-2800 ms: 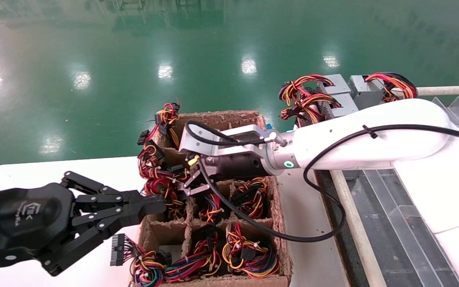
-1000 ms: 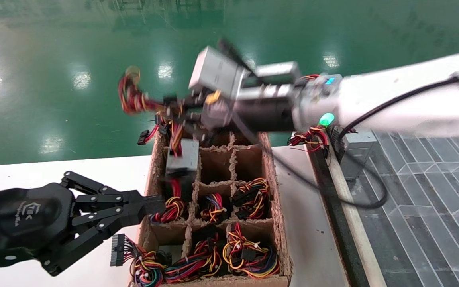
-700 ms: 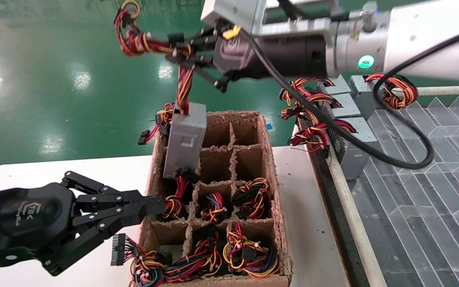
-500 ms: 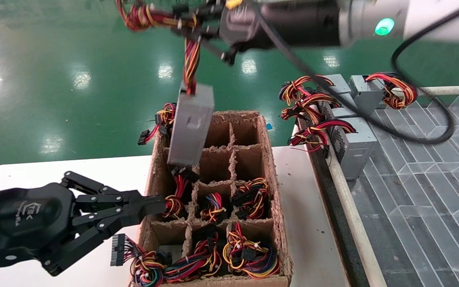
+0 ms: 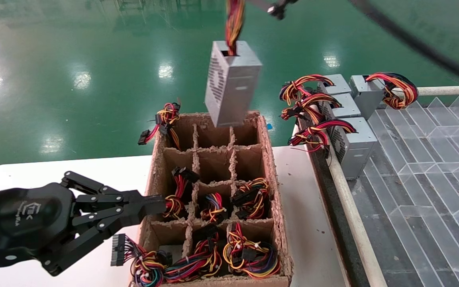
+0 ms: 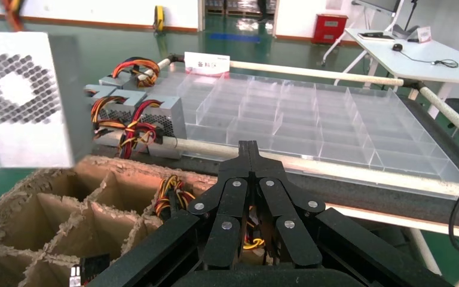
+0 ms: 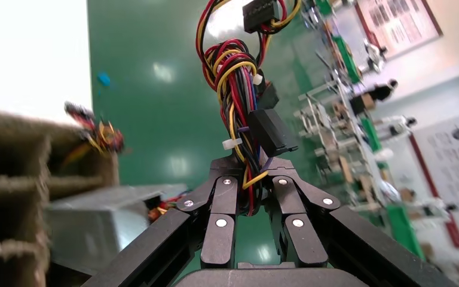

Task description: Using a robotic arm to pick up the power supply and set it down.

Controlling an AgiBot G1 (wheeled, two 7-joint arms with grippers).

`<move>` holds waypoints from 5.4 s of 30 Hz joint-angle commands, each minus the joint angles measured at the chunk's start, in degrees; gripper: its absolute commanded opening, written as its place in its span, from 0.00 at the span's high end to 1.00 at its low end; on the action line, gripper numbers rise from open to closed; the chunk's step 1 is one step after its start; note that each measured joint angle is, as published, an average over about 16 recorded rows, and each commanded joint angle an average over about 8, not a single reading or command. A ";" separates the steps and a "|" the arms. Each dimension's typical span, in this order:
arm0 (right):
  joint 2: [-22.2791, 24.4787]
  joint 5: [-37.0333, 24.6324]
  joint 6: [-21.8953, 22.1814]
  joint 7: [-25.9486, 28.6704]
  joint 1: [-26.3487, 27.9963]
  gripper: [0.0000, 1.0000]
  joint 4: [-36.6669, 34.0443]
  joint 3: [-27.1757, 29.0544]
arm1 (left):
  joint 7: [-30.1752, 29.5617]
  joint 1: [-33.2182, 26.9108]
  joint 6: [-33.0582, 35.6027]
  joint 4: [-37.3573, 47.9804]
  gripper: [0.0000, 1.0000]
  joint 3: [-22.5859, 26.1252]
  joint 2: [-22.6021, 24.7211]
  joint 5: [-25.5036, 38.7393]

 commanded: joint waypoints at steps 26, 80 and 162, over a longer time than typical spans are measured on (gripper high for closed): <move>12.97 -12.68 -14.26 9.78 13.16 1.00 5.55 -6.17 | 0.00 0.00 0.00 0.00 1.00 0.00 0.00 0.00; 16.86 -33.40 10.78 22.81 -8.60 1.00 1.13 -14.10 | 0.00 0.00 0.00 0.00 1.00 0.00 0.00 0.00; 11.80 -2.24 13.81 14.89 -11.91 0.00 -3.43 -3.87 | 0.00 0.00 0.00 0.00 1.00 0.00 0.00 0.00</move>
